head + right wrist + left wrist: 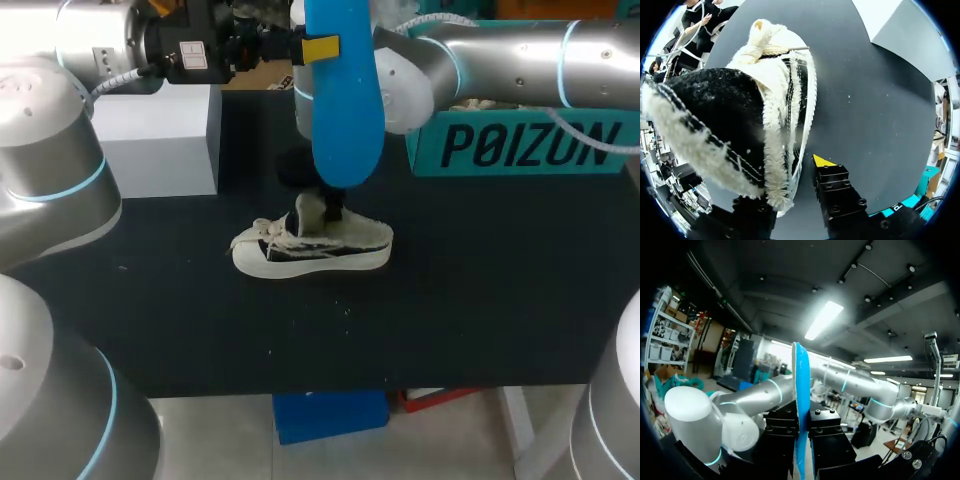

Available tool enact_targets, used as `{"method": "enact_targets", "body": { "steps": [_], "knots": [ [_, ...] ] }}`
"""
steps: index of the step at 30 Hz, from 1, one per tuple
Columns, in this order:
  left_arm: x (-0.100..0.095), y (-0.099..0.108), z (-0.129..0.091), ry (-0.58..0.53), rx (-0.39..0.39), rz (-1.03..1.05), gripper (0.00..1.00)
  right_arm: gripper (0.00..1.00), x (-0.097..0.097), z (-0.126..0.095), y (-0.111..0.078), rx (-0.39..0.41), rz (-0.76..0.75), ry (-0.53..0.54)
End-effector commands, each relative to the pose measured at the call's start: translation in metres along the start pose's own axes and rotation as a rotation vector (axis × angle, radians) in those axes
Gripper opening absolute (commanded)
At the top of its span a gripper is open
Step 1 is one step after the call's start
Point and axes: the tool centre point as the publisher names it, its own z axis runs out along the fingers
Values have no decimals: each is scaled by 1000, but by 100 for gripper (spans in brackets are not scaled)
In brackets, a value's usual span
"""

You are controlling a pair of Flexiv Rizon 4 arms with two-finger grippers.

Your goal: Take the shoe out of the shoebox, open the shoe tongue, remove and reinsert the insole, then place the shoe into the shoebox

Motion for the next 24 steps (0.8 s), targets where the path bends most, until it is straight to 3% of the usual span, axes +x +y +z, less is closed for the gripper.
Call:
{"method": "enact_targets", "body": {
  "steps": [1, 15, 19, 21, 24],
  "knots": [
    [0, 1, 1, -3, 1, 1, 0, 0, 0, 0, 1, 4, 0, -1],
    [0, 1, 1, -3, 1, 1, 0, 0, 0, 0, 1, 4, 0, -1],
    [0, 1, 1, -3, 1, 1, 0, 0, 0, -45, -7, -37, 100, -6],
    [0, 1, 1, -3, 1, 1, 0, 0, -1, -63, -18, -9, 226, -33],
    [0, 1, 1, -3, 1, 1, 0, 0, 1, -75, -28, -12, 394, -30]
  ]
}}
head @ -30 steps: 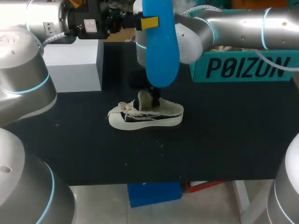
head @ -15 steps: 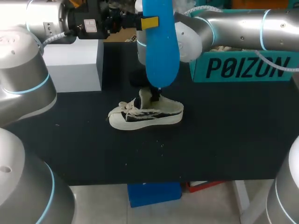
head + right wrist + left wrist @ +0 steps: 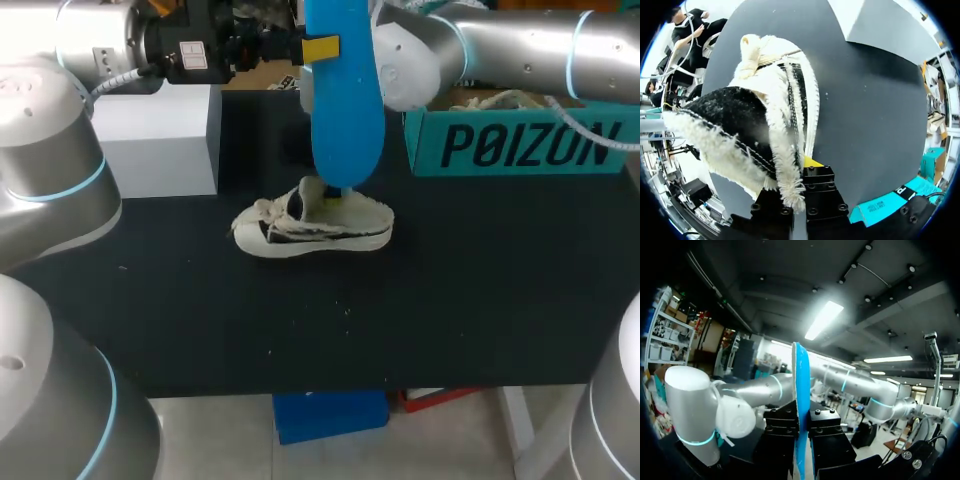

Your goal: Take the shoe out of the shoebox, open the shoe tongue, remove and reinsert the insole, then place the shoe into the shoebox

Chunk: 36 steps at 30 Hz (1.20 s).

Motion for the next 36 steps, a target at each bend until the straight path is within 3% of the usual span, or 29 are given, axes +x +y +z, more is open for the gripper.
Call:
{"method": "enact_targets", "body": {
  "steps": [1, 7, 10, 15, 23, 36],
  "knots": [
    [0, 1, 1, -3, 1, 1, 0, 0, 11, -41, -22, 14, 289, -36],
    [0, 1, 1, -3, 1, 1, 0, 0, 3, -47, -37, 11, 735, -27],
    [0, 1, 1, -3, 1, 1, 0, 0, -2, -48, -46, 3, 1087, -25],
    [0, 1, 1, -3, 1, 1, 0, 0, 2, -49, -49, -29, 1452, -8],
    [0, 1, 1, -3, 1, 1, 0, 0, 18, -42, -48, -116, 1753, 16],
    [0, 1, 1, -3, 1, 1, 0, 0, 35, -16, -53, -110, 2014, 24]
  ]
}}
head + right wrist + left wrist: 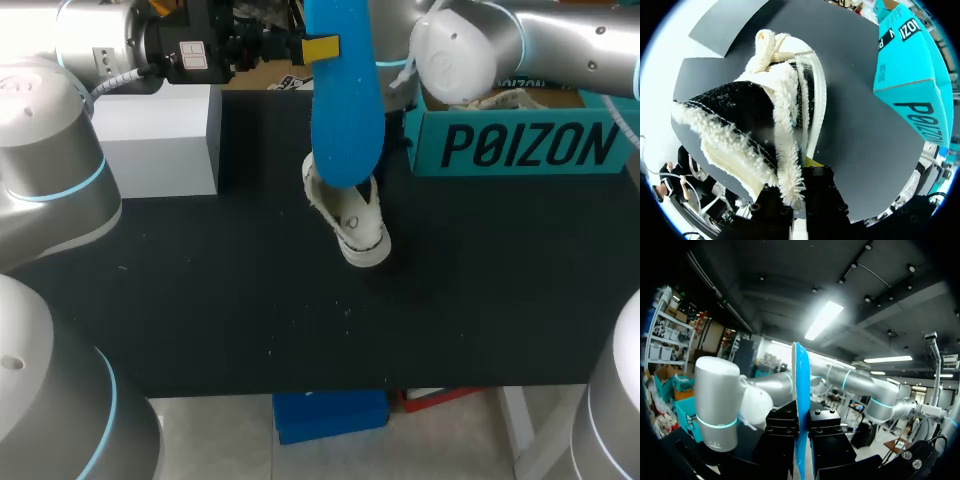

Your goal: Take the shoe out of the shoebox, open the shoe tongue, remove and reinsert the insole, then place the shoe into the shoebox

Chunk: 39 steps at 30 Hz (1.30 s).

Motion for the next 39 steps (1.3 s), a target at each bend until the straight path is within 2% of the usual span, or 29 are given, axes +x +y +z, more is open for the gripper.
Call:
{"method": "enact_targets", "body": {
  "steps": [1, 6, 20, 39],
  "knots": [
    [0, 1, 1, -3, 1, 1, 0, 0, -2, 5, -6, -50, 841, 49],
    [0, 1, 1, -3, 1, 1, 0, 0, 2, 14, -4, -52, 848, 42],
    [0, 1, 1, -3, 1, 1, 0, 0, 15, 36, 7, -37, 751, -23],
    [0, 1, 1, -3, 1, 1, 0, 0, 5, 44, 0, -90, 635, -91]
  ]
}}
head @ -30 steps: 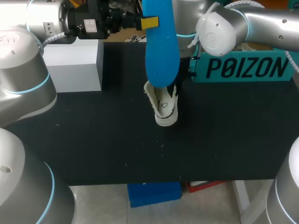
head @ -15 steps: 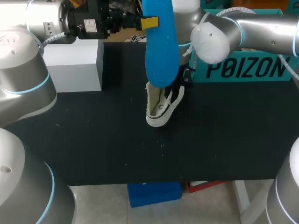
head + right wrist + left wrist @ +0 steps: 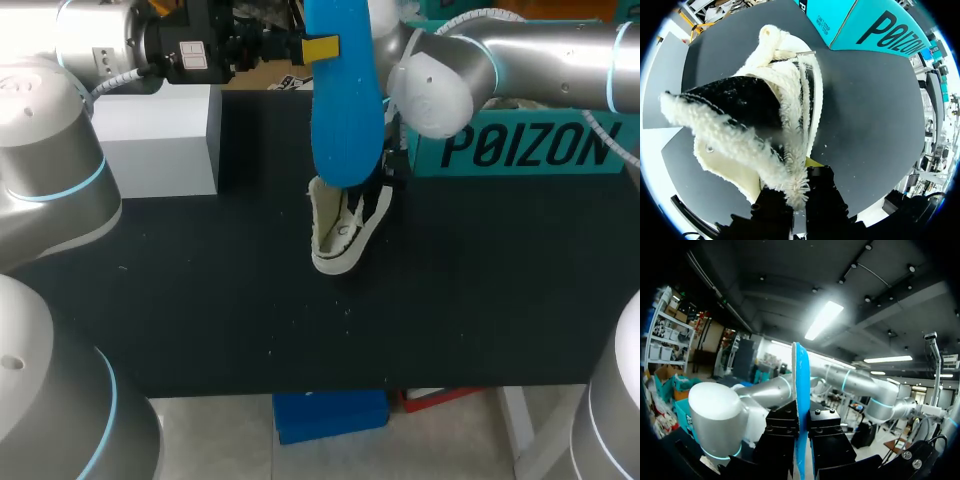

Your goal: Take the shoe out of the shoebox, open the shoe tongue, remove and reinsert the insole, then place the shoe into the shoebox

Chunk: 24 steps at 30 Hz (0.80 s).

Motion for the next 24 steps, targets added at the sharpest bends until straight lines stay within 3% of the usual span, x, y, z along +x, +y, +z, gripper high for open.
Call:
{"method": "enact_targets", "body": {
  "steps": [1, 12, 24],
  "knots": [
    [0, 1, 1, -3, 1, 1, 0, 0, -8, 2, -1, -9, -14, 7],
    [0, 1, 1, -3, 1, 1, 0, 0, -23, 6, 6, -25, -49, 4],
    [0, 1, 1, -3, 1, 1, 0, 0, -23, 11, 9, -52, -90, 28]
  ]
}}
